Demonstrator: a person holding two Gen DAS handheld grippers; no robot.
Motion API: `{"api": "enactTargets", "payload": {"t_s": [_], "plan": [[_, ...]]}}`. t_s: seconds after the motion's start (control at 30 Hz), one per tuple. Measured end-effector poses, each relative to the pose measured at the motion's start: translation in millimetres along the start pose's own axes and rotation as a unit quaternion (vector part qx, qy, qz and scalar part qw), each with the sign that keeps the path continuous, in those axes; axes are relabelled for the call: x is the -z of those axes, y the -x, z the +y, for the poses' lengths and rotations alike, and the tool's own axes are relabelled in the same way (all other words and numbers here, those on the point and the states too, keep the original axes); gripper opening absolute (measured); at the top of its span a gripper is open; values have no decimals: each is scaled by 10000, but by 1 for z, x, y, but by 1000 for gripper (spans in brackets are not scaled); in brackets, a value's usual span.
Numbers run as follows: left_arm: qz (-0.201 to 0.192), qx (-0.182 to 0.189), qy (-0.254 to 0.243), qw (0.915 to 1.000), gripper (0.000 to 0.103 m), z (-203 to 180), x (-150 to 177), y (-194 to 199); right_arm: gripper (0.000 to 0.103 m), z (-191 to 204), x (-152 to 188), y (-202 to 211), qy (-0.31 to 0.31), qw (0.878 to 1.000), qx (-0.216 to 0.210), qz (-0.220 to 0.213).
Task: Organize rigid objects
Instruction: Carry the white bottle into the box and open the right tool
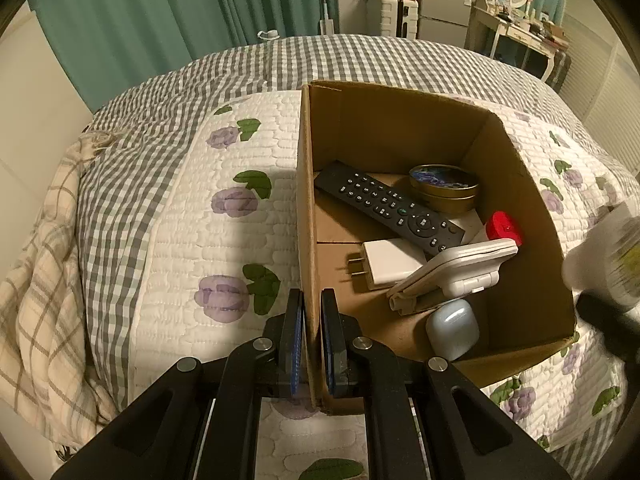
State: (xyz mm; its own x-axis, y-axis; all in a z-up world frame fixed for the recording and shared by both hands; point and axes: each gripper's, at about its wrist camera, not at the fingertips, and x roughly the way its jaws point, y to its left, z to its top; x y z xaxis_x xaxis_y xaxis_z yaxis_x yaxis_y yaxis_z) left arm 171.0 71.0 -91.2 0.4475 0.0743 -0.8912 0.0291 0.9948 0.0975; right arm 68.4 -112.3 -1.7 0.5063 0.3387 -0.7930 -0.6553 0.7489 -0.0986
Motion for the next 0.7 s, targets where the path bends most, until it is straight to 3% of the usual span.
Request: {"api": "enactTargets", "payload": {"t_s": [0.3,0.7], "plan": [[-52,70,-18,10000,9,3,0,-1,52,6,-3,-34,-105,9992,-277,260],[-71,57,-46,9999,9,3,-1,-1,52,-25,-29,-66,-878,9958,-261,68]]}}
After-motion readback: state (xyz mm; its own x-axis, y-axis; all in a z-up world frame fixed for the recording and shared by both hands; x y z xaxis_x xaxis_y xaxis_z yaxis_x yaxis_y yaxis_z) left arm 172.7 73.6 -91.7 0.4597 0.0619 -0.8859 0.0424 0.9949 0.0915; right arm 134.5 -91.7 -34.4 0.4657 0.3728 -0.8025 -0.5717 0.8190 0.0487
